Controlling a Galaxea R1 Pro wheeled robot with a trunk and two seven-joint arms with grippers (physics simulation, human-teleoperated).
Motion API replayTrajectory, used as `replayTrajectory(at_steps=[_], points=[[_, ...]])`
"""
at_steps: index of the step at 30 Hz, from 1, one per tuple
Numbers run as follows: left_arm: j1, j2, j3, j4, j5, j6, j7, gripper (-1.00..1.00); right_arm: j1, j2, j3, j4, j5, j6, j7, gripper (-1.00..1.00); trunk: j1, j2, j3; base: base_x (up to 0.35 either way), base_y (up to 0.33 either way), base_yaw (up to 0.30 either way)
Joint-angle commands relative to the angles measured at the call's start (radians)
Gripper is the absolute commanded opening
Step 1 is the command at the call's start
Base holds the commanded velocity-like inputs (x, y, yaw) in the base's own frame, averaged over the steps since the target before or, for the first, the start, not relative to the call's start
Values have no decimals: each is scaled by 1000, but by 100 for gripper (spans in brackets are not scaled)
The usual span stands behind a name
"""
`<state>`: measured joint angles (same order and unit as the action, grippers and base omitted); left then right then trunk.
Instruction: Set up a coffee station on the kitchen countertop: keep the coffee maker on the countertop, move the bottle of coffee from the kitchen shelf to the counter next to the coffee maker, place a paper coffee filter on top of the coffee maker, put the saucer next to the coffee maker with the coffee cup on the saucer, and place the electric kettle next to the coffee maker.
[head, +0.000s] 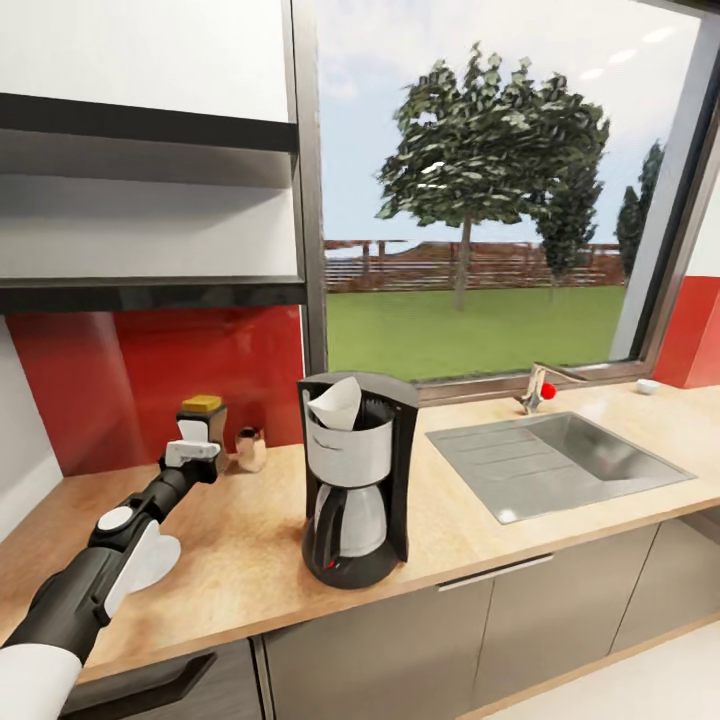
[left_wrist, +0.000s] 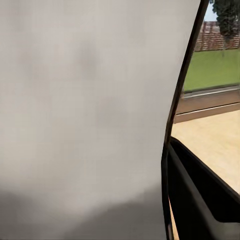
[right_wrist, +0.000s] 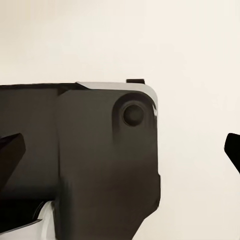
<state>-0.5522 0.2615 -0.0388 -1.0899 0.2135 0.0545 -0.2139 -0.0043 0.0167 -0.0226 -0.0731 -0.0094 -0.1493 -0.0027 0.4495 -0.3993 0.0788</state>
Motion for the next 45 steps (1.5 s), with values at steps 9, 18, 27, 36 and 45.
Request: replayTrajectory(at_steps=[9, 18, 27, 36, 45], points=[[47, -1, -4, -1, 12, -11, -2, -100, 0, -1, 2, 1, 0, -5, 0, 100, 1, -1, 0, 20, 5, -1], [79, -49, -4, 0, 9, -12, -7, -100, 0, -1, 2, 7, -1, -3, 0, 100, 1, -1, 0, 0, 0, 0], [90, -59, -4, 0, 7, -13, -5, -100, 0, -3, 1, 9, -1, -3, 0, 100, 1, -1, 0, 0, 0, -157], [90, -51, 0, 19, 0, -13, -5, -100, 0, -2, 1, 8, -1, -3, -1, 100, 1, -1, 0, 0, 0, -142], [93, -49, 1, 75, -2, -39, -6, -100, 0, -1, 1, 8, -1, -3, -1, 100, 1, -1, 0, 0, 0, -167]])
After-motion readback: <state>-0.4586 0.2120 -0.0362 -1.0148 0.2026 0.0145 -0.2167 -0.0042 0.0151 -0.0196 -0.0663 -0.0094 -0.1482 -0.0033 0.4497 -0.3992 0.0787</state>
